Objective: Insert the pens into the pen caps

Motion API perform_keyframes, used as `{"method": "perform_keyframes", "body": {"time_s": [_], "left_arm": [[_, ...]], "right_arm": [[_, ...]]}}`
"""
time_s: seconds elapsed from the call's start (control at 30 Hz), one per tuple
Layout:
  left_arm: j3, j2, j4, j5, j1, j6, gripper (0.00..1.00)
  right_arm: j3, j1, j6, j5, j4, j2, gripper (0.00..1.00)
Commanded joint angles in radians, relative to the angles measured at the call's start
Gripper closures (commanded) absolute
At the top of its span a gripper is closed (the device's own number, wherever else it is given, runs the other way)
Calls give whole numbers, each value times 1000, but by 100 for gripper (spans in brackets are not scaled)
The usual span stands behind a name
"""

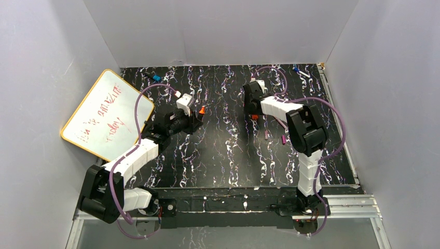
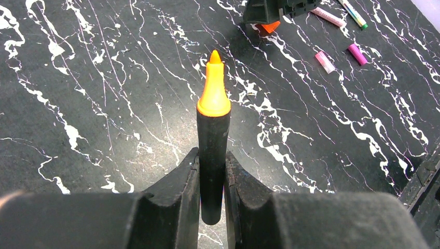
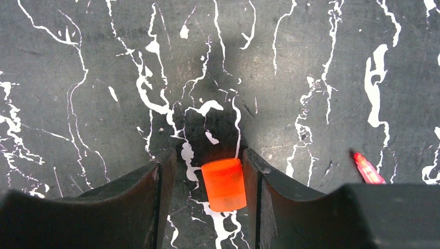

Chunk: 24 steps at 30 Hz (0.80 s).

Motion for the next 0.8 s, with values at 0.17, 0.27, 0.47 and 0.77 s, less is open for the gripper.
{"method": "perform_keyframes", "body": {"time_s": [0.17, 0.27, 0.47, 0.77], "left_arm": [[-3, -44, -6, -11, 5, 5, 100], [-2, -45, -5, -11, 5, 5, 100], [-4, -49, -5, -13, 5, 5, 100], [-6, -49, -7, -16, 5, 7, 100]], "right_arm": [[-69, -3, -29, -32, -25, -79, 48], [-83, -3, -27, -30, -34, -89, 49], [-94, -3, -23, -34, -23, -86, 51], [-48, -2, -45, -19, -1, -32, 50]]}}
